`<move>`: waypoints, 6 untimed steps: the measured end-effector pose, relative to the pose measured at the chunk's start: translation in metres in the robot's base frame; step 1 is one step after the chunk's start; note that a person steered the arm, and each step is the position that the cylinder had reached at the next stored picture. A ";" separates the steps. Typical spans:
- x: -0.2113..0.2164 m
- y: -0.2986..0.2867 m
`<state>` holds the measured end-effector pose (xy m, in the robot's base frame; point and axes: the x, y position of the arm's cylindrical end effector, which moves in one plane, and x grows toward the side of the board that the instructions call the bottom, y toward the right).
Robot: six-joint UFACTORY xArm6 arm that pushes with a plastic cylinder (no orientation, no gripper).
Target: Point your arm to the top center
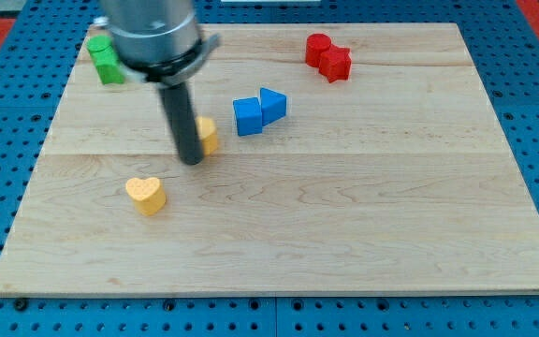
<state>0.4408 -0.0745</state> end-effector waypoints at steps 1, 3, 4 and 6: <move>-0.006 0.035; 0.007 -0.070; -0.040 -0.088; -0.136 0.032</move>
